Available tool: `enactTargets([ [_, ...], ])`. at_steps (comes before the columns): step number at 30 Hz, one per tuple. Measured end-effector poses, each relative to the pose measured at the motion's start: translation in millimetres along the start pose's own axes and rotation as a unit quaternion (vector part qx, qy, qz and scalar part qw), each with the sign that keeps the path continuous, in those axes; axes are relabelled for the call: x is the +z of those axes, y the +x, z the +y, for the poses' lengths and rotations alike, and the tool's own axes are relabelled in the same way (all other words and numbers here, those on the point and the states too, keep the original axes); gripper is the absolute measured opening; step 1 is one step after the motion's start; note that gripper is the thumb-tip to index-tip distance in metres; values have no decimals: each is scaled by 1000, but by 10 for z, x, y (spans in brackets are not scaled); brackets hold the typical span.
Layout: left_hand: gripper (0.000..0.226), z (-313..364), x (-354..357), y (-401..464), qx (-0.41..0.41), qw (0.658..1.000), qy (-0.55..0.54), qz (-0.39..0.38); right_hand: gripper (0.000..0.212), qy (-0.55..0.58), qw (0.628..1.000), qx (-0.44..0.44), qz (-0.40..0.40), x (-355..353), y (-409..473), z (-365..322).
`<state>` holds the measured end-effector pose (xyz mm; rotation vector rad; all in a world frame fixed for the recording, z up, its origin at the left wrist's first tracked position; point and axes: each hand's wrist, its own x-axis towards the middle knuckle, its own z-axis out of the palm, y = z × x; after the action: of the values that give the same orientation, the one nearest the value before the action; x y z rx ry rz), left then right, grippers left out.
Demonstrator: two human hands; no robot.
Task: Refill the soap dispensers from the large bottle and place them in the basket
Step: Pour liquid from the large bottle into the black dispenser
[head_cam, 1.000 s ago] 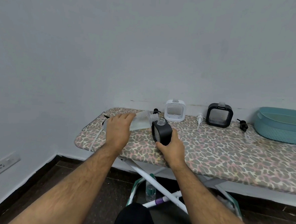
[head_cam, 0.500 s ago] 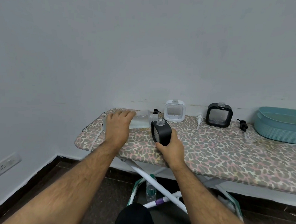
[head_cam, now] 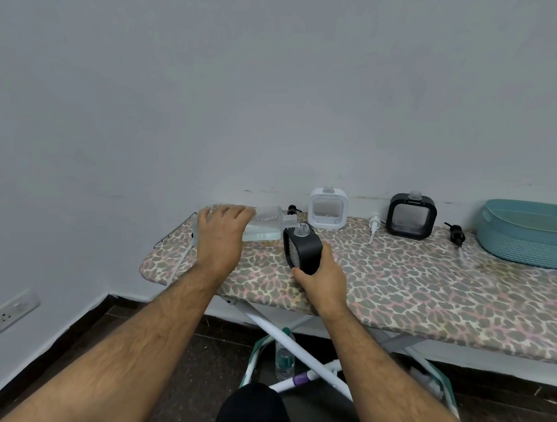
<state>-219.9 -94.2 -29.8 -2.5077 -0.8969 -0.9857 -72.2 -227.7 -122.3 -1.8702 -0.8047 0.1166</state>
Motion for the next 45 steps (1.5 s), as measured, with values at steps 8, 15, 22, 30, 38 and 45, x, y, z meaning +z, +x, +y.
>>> enactTargets([
  [8,71,-18,15,15,-2,1000,11,-15,65,9,1000,10,-7,28,15,22],
  [15,72,-14,23,15,-4,1000,13,-16,67,1,1000,4,1,9,13,23],
  [22,73,-19,15,23,-2,1000,12,-13,67,2,1000,3,0,27,24,40],
  [30,72,-7,15,20,-4,1000,11,-15,67,30,999,15,-13,67,52,88],
  [38,71,-13,16,19,-4,1000,14,-20,64,15,1000,-6,-4,29,34,66],
  [45,71,-8,2,31,-1,1000,14,-26,63,15,1000,-1,-9,44,47,90],
])
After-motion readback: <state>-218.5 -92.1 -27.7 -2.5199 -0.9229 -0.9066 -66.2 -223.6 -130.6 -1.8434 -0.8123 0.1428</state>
